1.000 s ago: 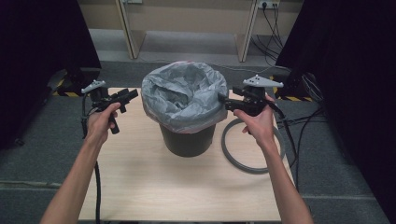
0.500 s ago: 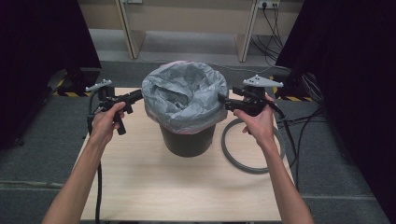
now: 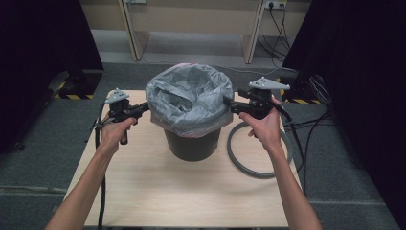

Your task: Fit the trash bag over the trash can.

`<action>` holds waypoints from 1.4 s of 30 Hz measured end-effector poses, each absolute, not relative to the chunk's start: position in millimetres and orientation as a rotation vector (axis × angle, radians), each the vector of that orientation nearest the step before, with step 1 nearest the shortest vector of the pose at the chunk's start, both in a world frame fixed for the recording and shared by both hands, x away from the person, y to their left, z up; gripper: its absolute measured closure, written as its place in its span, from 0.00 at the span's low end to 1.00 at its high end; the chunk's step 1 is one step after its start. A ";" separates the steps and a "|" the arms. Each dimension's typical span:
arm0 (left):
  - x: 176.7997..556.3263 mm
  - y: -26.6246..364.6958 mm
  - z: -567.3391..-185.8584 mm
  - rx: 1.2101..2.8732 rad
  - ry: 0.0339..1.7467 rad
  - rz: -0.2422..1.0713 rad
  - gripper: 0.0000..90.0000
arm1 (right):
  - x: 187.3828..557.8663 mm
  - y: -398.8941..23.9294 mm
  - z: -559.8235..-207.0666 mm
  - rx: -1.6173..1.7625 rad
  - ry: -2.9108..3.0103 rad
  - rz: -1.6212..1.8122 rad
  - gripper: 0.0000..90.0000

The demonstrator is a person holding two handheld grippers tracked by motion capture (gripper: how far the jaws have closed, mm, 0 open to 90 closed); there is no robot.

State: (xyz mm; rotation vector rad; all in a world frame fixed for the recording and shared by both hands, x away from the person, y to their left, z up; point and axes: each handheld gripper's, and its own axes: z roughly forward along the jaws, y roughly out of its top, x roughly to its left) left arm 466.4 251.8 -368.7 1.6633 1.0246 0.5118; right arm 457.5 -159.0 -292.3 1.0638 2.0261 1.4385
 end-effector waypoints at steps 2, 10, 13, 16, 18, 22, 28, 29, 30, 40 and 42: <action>463.6 244.9 -377.0 1.729 1.010 0.545 1.00 | 457.6 -158.7 -292.5 1.064 2.025 1.438 0.36; 464.0 230.2 -410.9 1.856 1.022 0.567 1.00 | 458.6 -158.0 -292.7 1.063 2.024 1.435 0.37; 457.6 233.3 -405.0 1.838 0.996 0.596 1.00 | 459.2 -158.3 -292.2 1.066 2.030 1.436 0.37; 446.6 236.5 -395.5 1.821 0.963 0.586 0.86 | 459.1 -158.7 -291.9 1.063 2.029 1.435 0.37; 437.9 237.4 -391.1 1.841 0.947 0.618 0.80 | 458.7 -158.8 -291.9 1.061 2.029 1.435 0.37; 416.7 241.2 -391.3 1.825 0.941 0.633 0.60 | 456.8 -161.3 -289.5 1.058 2.024 1.437 0.37; 382.8 247.7 -419.3 1.881 0.965 0.621 0.37 | 453.4 -165.1 -279.0 1.047 2.009 1.439 0.37; 373.4 250.2 -433.8 1.891 0.992 0.631 0.30 | 452.7 -164.7 -274.7 1.041 2.007 1.438 0.37; 369.6 251.3 -441.7 1.906 1.007 0.624 0.27 | 452.5 -163.9 -272.8 1.039 2.005 1.442 0.37; 349.1 259.4 -501.5 2.015 1.082 0.568 0.20 | 453.5 -143.1 -258.5 0.988 2.031 1.426 0.37; 346.8 259.6 -509.6 2.031 1.096 0.555 0.19 | 454.7 -136.0 -253.7 0.971 2.040 1.419 0.37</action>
